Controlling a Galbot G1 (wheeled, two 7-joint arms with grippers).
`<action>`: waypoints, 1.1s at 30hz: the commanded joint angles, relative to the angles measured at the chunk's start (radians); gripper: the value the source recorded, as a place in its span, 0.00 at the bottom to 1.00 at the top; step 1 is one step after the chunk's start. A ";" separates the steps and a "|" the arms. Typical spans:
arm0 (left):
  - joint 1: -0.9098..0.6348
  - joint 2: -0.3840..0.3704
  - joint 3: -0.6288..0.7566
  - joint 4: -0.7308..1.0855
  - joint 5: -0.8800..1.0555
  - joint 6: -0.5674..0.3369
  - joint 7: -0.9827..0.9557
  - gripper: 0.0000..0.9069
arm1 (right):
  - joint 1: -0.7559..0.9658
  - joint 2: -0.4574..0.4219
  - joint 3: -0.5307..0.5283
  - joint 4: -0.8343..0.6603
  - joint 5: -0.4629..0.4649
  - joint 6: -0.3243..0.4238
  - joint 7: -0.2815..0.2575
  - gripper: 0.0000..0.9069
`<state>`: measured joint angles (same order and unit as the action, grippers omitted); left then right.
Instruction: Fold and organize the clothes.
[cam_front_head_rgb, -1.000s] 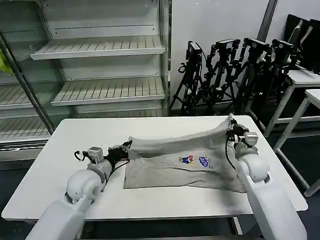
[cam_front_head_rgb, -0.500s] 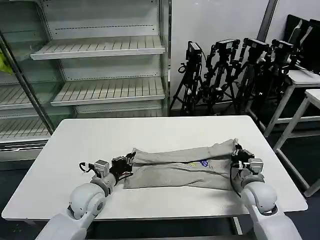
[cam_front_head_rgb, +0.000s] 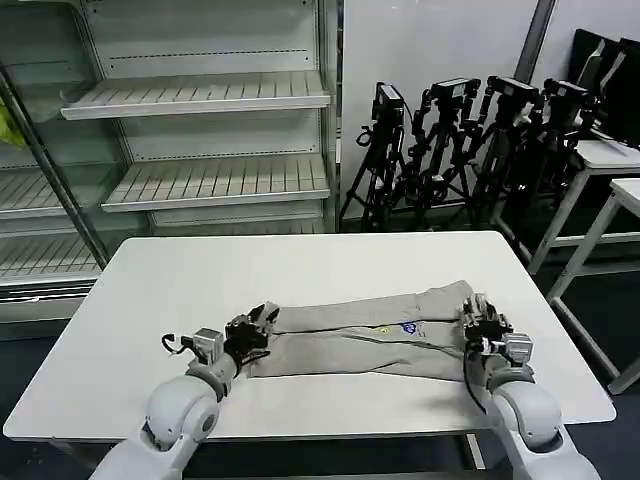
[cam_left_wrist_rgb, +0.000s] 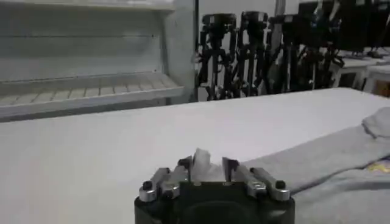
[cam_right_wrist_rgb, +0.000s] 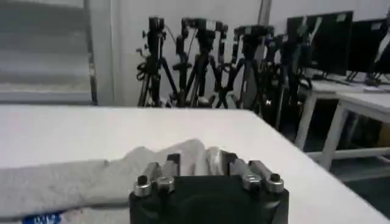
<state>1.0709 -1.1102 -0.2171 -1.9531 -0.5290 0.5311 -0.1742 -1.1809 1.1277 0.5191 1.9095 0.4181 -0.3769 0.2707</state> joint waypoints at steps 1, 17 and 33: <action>0.150 -0.072 -0.054 -0.155 -0.008 -0.003 -0.089 1.00 | -0.115 0.001 0.074 0.163 0.005 0.060 -0.001 1.00; 0.128 -0.219 -0.032 0.058 -0.023 -0.005 -0.200 0.67 | -0.329 0.038 0.145 0.253 -0.003 0.130 -0.004 1.00; 0.109 -0.224 -0.033 0.069 -0.144 -0.041 -0.185 0.02 | -0.356 0.051 0.153 0.292 0.019 0.124 0.004 1.00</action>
<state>1.1782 -1.3150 -0.2515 -1.9057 -0.6146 0.4926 -0.3474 -1.5123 1.1766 0.6636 2.1878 0.4344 -0.2609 0.2755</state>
